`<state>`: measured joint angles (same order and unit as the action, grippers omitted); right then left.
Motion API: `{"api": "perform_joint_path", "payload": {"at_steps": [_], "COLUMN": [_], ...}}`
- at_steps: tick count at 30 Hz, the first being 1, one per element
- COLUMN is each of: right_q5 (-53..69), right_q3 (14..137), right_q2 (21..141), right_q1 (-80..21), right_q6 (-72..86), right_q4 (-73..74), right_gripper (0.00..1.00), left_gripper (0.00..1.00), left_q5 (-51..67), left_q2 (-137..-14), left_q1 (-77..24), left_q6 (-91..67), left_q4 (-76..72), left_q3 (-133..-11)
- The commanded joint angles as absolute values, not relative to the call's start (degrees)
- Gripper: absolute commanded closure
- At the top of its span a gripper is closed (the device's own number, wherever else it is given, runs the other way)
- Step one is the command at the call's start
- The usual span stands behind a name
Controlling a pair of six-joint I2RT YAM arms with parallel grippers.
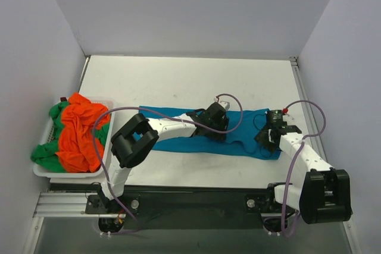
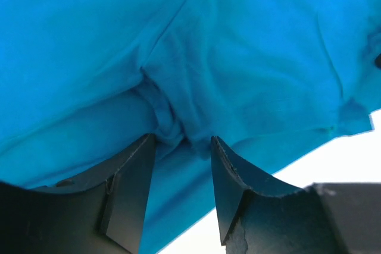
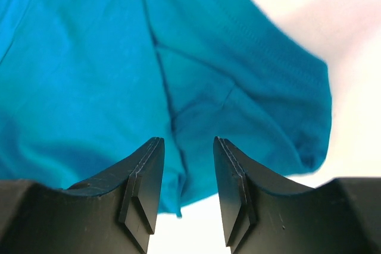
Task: Fold and stack the t-shirts
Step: Fold the other side of the tshirt into a rectangle
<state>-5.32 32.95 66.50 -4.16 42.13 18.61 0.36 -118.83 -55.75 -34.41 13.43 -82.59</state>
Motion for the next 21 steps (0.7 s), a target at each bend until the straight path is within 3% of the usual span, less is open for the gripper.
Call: {"api": "perform_joint_path", "payload": {"at_steps": [1, 13, 21], "right_q5": [-3.9, 2.5, 3.1], "right_q3": [34.5, 36.1, 37.1], "right_q2": [69.2, 75.0, 76.8], "right_q1": [-1.4, 2.2, 2.7], "right_q6": [39.8, 38.9, 38.9], "right_q4": [15.2, 11.3, 11.9], "right_gripper": [0.61, 0.63, 0.68], "left_gripper": [0.46, 0.52, 0.61], "left_q5": [1.1, 3.5, 1.8], "left_q2": [-120.4, -120.1, -122.3], "left_q1": [-56.1, -56.2, -56.2], "left_q6": [-34.3, -35.6, -34.7], "left_q4": [14.5, 11.4, 14.4], "left_q3": [-85.3, -85.3, -87.7]}}
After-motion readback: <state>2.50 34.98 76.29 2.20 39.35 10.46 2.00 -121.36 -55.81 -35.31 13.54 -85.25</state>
